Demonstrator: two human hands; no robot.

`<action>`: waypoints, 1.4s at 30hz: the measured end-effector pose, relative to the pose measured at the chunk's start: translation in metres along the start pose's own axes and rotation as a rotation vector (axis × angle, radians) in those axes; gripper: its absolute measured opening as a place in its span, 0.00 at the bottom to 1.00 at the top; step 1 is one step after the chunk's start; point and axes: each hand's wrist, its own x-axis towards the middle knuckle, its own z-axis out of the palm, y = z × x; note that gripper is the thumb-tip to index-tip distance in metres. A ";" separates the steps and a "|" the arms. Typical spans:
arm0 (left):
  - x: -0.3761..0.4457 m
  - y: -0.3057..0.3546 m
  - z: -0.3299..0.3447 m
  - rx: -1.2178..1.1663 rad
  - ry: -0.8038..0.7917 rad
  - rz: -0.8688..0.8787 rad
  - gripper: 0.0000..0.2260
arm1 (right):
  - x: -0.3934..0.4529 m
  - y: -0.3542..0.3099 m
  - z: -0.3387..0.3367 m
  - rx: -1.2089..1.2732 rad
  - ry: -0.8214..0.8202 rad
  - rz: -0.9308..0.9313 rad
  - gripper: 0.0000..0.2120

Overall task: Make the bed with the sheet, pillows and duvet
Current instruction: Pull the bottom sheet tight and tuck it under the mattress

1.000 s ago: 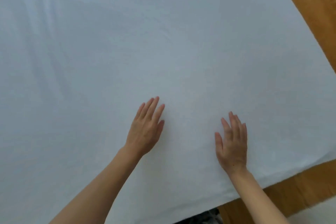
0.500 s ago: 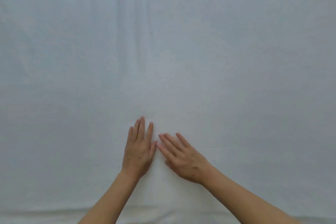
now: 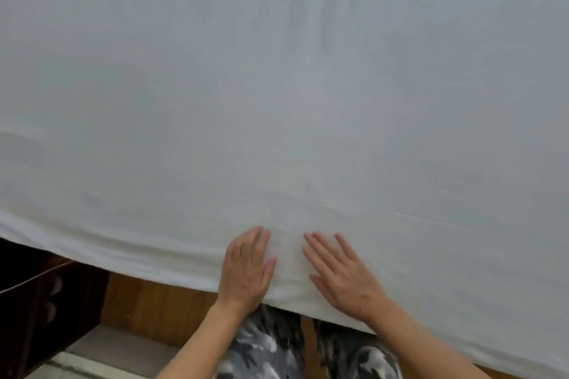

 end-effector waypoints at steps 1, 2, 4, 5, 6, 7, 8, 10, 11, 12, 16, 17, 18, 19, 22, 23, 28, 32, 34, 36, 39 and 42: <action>0.012 -0.004 -0.006 -0.032 0.029 -0.046 0.21 | 0.011 0.011 -0.004 -0.010 0.034 0.061 0.21; 0.024 -0.010 -0.011 -0.062 0.061 -0.092 0.21 | 0.024 0.023 -0.008 -0.020 0.065 0.130 0.21; 0.051 -0.026 -0.020 -0.104 0.131 -0.158 0.20 | 0.054 0.044 -0.016 -0.042 0.124 0.265 0.22; 0.065 -0.036 -0.024 -0.110 0.161 -0.176 0.21 | 0.070 0.052 -0.019 -0.059 0.147 0.326 0.23; 0.080 -0.049 -0.028 -0.110 0.183 -0.189 0.21 | 0.086 0.059 -0.021 -0.081 0.160 0.378 0.24; 0.095 -0.064 -0.032 -0.111 0.198 -0.199 0.22 | 0.104 0.064 -0.021 -0.103 0.164 0.419 0.24; 0.109 -0.082 -0.037 -0.114 0.209 -0.211 0.22 | 0.124 0.067 -0.019 -0.122 0.161 0.458 0.25; 0.131 -0.123 -0.048 -0.105 0.216 -0.228 0.23 | 0.166 0.062 -0.009 -0.135 0.148 0.546 0.26; 0.140 -0.147 -0.056 -0.089 0.225 -0.235 0.23 | 0.190 0.054 -0.002 -0.132 0.139 0.589 0.26; 0.147 -0.176 -0.064 -0.071 0.239 -0.252 0.24 | 0.216 0.041 0.008 -0.125 0.123 0.622 0.27; 0.150 -0.333 -0.104 -0.043 0.339 -0.565 0.25 | 0.338 -0.061 0.069 -0.059 0.042 0.575 0.28; 0.143 -0.375 -0.116 -0.027 0.343 -0.645 0.26 | 0.368 -0.097 0.086 -0.051 0.021 0.525 0.29; 0.135 -0.416 -0.128 -0.009 0.340 -0.706 0.26 | 0.399 -0.135 0.103 -0.044 0.002 0.470 0.29; 0.128 -0.456 -0.139 -0.007 0.339 -0.770 0.27 | 0.430 -0.174 0.121 -0.033 -0.019 0.412 0.30; 0.108 -0.556 -0.170 -0.093 0.403 -1.068 0.26 | 0.510 -0.285 0.166 0.034 -0.119 0.251 0.30; 0.103 -0.586 -0.180 -0.121 0.424 -1.175 0.27 | 0.532 -0.318 0.179 0.055 -0.153 0.195 0.30; 0.058 -0.725 -0.221 -0.189 0.484 -1.529 0.27 | 0.612 -0.424 0.215 0.136 -0.366 -0.069 0.27; 0.012 -0.804 -0.245 -0.244 0.531 -1.631 0.29 | 0.644 -0.459 0.227 0.196 -0.576 -0.353 0.26; 0.004 -0.819 -0.248 -0.237 0.541 -1.584 0.30 | 0.649 -0.470 0.229 0.195 -0.626 -0.448 0.25; 0.003 -0.821 -0.246 -0.220 0.537 -1.560 0.31 | 0.652 -0.474 0.228 0.233 -0.670 -0.456 0.24; 0.004 -0.818 -0.248 -0.211 0.493 -1.559 0.31 | 0.659 -0.474 0.213 0.311 -0.713 -0.486 0.23; 0.001 -0.804 -0.252 -0.192 0.443 -1.524 0.31 | 0.655 -0.467 0.186 0.448 -0.692 -0.472 0.18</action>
